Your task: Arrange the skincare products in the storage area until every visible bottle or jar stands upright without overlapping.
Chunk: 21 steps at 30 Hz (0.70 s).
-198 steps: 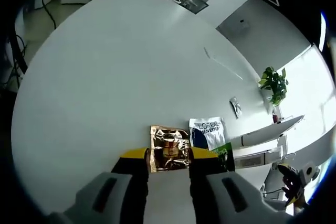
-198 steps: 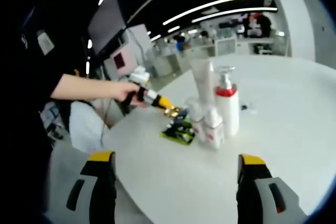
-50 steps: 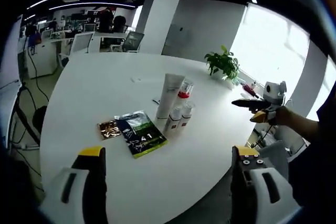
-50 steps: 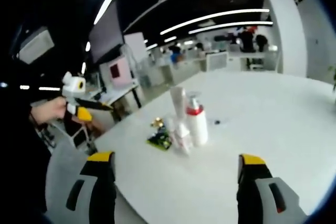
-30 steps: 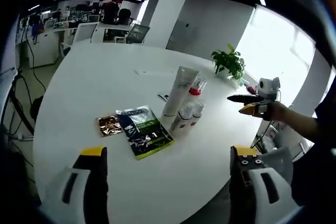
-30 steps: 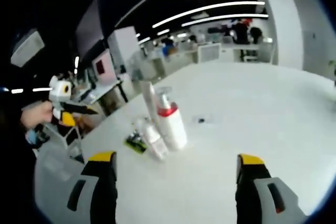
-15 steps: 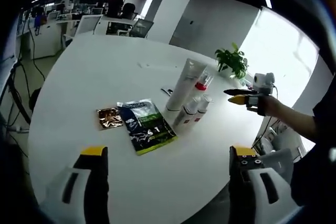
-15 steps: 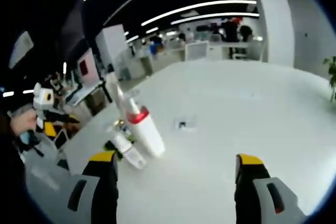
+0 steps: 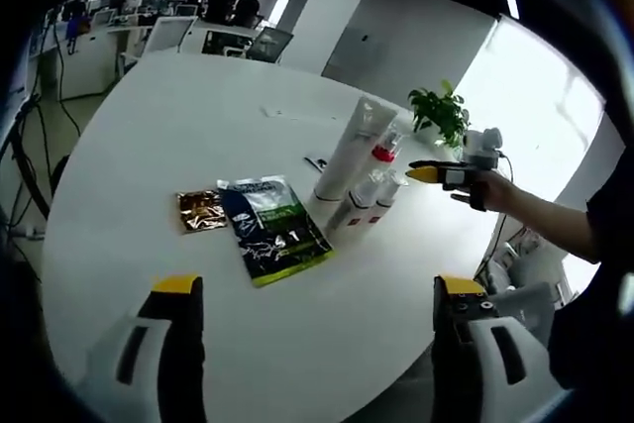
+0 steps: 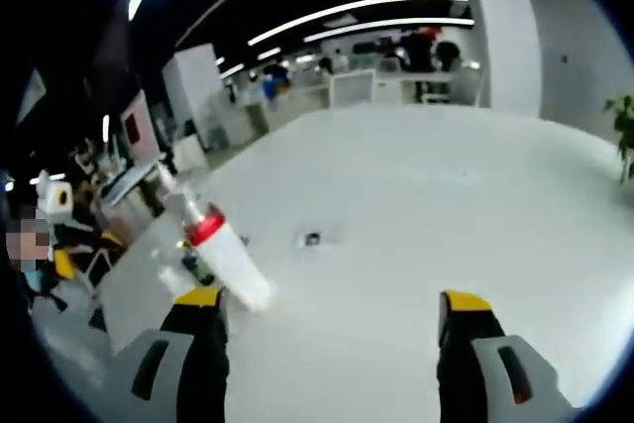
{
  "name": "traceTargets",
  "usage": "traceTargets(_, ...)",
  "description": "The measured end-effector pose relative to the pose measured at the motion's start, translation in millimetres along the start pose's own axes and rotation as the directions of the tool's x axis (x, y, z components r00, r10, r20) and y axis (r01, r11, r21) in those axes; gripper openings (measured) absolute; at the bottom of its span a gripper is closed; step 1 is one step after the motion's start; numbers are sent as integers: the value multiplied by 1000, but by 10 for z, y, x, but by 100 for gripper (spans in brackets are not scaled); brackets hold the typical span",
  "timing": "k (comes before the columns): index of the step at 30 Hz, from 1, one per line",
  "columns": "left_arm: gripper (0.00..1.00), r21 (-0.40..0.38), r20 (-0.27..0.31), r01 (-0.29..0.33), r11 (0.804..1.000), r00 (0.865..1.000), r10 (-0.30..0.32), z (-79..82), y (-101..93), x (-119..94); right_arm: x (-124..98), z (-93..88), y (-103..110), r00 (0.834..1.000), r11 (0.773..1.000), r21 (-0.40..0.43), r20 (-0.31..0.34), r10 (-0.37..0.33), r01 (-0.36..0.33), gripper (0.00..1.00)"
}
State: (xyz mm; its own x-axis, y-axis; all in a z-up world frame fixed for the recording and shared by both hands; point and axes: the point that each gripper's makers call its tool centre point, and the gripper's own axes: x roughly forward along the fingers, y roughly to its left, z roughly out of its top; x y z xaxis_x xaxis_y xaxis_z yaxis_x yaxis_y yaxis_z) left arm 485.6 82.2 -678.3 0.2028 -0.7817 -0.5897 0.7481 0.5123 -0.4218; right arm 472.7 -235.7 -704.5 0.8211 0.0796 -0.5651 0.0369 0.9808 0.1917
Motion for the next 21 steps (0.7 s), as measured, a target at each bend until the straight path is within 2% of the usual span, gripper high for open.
traceTargets(6,90,-16,-8,-9,1000,1000,9,-50,61,4,205,48,-7,1000,1000,3,-13,7,-7,85)
traceTargets(15,91,-25,-25,-21,999,999,20,-108,147,18,491,29,57,999,999,-2,-40,32,-32,79)
traceTargets(21,91,-27,-17,-43,999,999,43,-72,242,-3,709,40,98,996,998,-29,-62,60,-62,75)
